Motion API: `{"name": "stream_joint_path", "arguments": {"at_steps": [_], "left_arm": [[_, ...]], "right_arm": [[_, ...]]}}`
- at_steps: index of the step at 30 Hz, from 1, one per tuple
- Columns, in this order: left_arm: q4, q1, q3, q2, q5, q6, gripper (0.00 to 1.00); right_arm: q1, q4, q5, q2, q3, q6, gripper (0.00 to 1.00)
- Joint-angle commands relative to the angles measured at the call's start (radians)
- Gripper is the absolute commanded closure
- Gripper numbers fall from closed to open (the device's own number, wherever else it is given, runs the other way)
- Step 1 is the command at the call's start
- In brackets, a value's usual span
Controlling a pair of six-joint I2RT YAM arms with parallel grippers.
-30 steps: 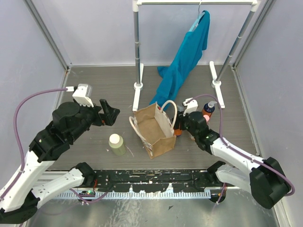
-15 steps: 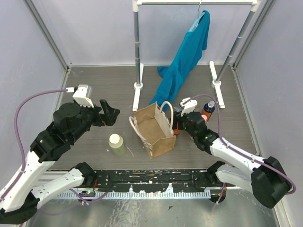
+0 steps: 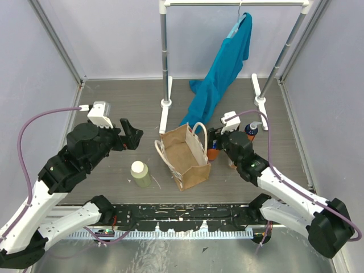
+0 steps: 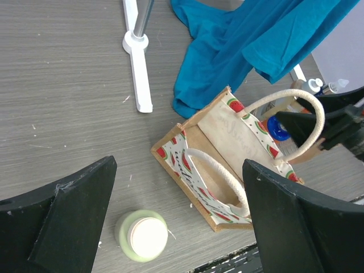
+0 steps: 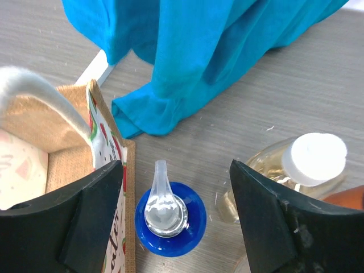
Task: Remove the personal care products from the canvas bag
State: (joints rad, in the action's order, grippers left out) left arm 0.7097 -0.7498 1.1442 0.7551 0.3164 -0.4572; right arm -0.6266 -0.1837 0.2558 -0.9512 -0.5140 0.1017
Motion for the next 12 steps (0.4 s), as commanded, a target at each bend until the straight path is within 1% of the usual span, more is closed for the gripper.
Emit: {"name": "stream_joint_path", "arguments": {"at_steps": [1, 4, 5, 7, 8, 10, 12], "left_arm": [[0.012, -0.001, -0.002, 0.0, 0.103, -0.007, 0.01], [0.079, -0.001, 0.015, 0.036, 0.191, -0.049, 0.01], [0.103, 0.0, 0.03, 0.059, 0.203, -0.053, 0.01], [0.175, 0.0, 0.088, 0.125, 0.233, -0.056, 0.01], [0.207, 0.0, 0.122, 0.158, 0.247, -0.054, 0.01], [0.251, 0.002, 0.18, 0.227, 0.266, -0.049, 0.01], [0.263, 0.002, 0.209, 0.273, 0.261, -0.045, 0.01]], "right_arm": [[-0.006, 0.048, 0.097, 0.082, -0.15, -0.021, 0.17], [-0.005, 0.23, 0.18, 0.054, -0.306, 0.005, 0.14], [-0.005, 0.301, 0.214, 0.03, -0.367, 0.016, 0.13], [-0.005, 0.42, 0.26, -0.025, -0.49, 0.005, 0.09], [-0.005, 0.45, 0.277, -0.045, -0.542, -0.007, 0.08], [0.0, 0.48, 0.34, -0.077, -0.629, -0.012, 0.02], [0.012, 0.554, 0.373, -0.121, -0.748, 0.007, 0.0]]}}
